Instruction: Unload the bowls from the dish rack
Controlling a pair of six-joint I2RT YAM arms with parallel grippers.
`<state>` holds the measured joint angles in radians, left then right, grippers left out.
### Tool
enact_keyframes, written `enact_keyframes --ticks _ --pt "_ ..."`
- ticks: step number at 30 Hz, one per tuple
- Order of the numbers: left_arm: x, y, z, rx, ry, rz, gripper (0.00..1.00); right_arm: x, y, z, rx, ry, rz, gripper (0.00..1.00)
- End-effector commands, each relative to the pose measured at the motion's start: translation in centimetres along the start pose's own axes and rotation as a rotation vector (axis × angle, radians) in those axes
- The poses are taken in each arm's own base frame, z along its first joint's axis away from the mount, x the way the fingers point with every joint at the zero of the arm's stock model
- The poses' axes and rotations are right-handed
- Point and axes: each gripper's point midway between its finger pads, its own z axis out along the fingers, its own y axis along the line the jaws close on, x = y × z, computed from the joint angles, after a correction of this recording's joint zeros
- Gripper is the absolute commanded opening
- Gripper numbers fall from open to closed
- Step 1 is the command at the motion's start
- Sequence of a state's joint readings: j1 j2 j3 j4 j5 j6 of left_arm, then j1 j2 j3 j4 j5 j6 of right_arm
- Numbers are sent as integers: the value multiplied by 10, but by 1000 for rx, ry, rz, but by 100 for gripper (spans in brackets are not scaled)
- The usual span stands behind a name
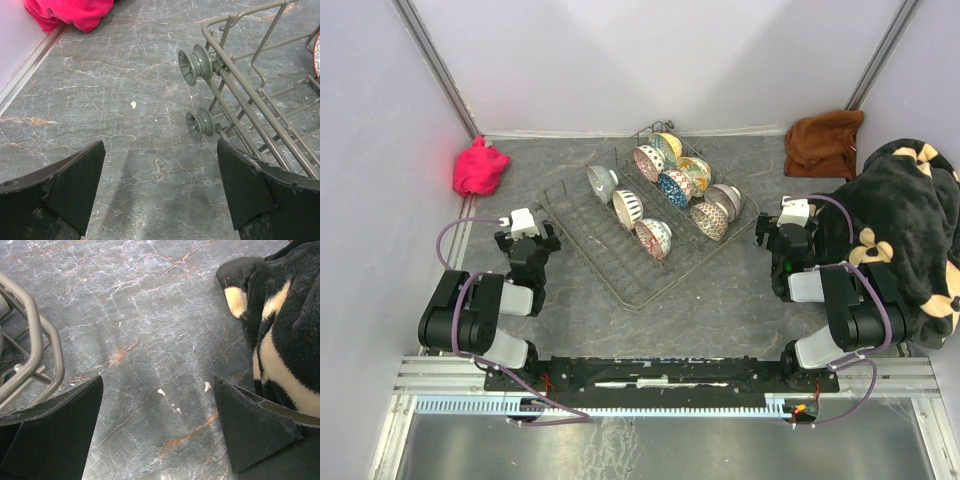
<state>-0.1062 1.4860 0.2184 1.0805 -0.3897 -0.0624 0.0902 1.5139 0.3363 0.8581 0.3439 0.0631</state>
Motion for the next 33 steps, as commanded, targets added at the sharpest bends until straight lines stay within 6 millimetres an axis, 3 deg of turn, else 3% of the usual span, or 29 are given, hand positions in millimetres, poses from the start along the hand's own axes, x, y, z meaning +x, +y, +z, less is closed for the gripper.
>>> enact_keyframes --ticks 1,33 --pt "-24 -2 7 0 -82 -2 99 -16 4 4 -8 -46 21 99" --pt "-29 -1 7 -12 -94 -8 99 -20 0 3 12 -48 31 99"
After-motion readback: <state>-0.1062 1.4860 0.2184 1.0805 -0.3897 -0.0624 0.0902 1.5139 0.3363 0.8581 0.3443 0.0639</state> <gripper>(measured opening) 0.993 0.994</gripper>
